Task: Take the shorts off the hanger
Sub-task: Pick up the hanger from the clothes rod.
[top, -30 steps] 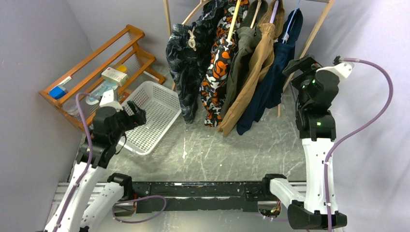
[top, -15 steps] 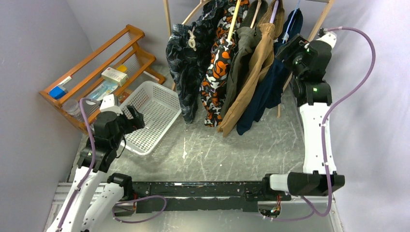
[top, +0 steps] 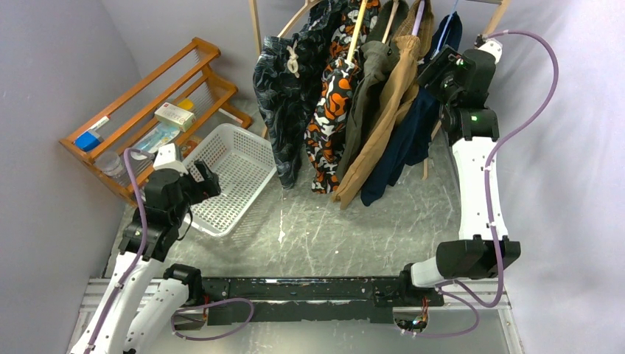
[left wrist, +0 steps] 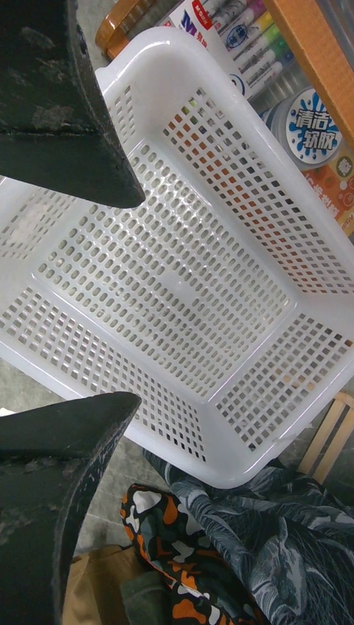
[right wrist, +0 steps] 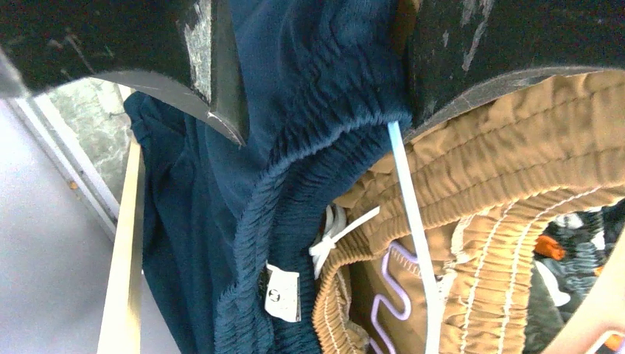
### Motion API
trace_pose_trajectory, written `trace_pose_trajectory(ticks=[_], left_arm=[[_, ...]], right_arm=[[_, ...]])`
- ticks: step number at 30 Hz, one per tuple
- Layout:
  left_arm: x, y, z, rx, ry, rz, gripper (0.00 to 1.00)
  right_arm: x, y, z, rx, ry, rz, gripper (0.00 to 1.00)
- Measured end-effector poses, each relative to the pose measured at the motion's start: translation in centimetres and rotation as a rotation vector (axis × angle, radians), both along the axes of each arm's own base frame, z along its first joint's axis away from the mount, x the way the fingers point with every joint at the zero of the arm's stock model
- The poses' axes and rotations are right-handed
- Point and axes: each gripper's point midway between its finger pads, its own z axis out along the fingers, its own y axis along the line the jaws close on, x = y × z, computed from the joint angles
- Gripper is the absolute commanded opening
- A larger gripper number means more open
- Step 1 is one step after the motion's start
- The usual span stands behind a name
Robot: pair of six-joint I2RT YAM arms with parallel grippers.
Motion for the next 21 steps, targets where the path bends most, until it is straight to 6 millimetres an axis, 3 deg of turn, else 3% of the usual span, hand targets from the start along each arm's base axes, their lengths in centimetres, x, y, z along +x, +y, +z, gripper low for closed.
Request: trace_pose_trajectory(ticks=[3,5,8,12,17,21], left_arm=[[0.1,0.0,-0.2,0.003,0.01,0.0,0.99],[0.2,0.0,-0.4,0.005,0.018,0.0,0.99],[0.3,-0.1,-0.6,0.007,0.026,0.0,0.99],[0.3,-0.1,-0.8,0.009,0.033,0.0,0.99],[0.4,-0.1,-0.9,0.01,0.037,0.0,0.99],[0.4,-0.1,-1.0,0.01,0.04,-0.001,0.99]], right_arm=[[0.7,-0.3,-0.4,-0.017,0.019,-0.012,0.62],[1.0,-0.6,-0.6,-0.032,0.03,-0.021,0.42],[1.1,-1.2,-0.6,-0.056,0.034,-0.046,0.33],[0.9,-1.7,0.0,-0.081,0.02,-0.067,0.14],[0.3,-1.9,1.2,-0.112,-0.016,-0.066,0.0],[0.0,-2.0,1.5,-0.123,-0.053,-0.07,0.0]])
